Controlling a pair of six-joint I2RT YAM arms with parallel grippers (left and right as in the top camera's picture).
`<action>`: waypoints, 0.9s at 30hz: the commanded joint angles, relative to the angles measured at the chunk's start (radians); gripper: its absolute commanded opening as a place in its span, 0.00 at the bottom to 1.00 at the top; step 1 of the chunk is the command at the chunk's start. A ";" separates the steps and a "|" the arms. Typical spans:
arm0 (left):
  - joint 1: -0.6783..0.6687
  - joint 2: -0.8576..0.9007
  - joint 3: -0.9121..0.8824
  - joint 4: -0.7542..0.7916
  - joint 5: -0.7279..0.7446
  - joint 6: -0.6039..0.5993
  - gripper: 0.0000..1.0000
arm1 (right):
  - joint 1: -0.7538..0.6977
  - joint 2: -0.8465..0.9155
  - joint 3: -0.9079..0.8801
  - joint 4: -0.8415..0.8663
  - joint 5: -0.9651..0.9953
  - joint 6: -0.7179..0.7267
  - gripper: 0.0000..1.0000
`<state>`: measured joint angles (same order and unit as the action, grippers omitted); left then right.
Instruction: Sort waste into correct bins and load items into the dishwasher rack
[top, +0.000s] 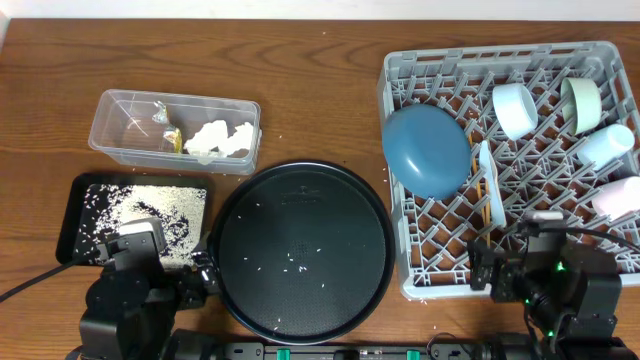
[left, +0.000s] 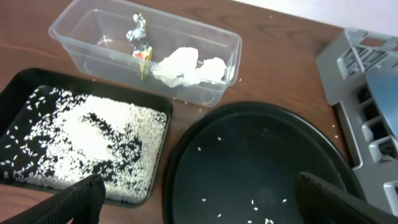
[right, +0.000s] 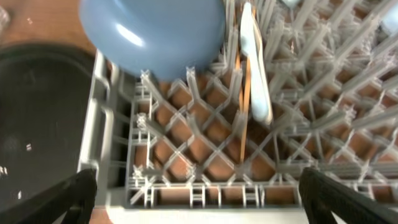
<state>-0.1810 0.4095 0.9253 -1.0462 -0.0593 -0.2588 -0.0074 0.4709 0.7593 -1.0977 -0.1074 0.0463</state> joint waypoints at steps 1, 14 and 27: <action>0.003 -0.001 -0.005 -0.008 -0.012 -0.005 0.98 | -0.005 -0.003 -0.005 -0.040 0.010 0.012 0.99; 0.003 -0.001 -0.005 -0.008 -0.012 -0.005 0.98 | -0.005 -0.003 -0.005 -0.037 0.010 0.013 0.99; 0.003 -0.001 -0.005 -0.008 -0.012 -0.005 0.98 | -0.005 -0.215 -0.041 0.015 0.010 -0.036 0.99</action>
<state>-0.1810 0.4095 0.9249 -1.0512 -0.0597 -0.2588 -0.0074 0.3138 0.7448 -1.1088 -0.1032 0.0422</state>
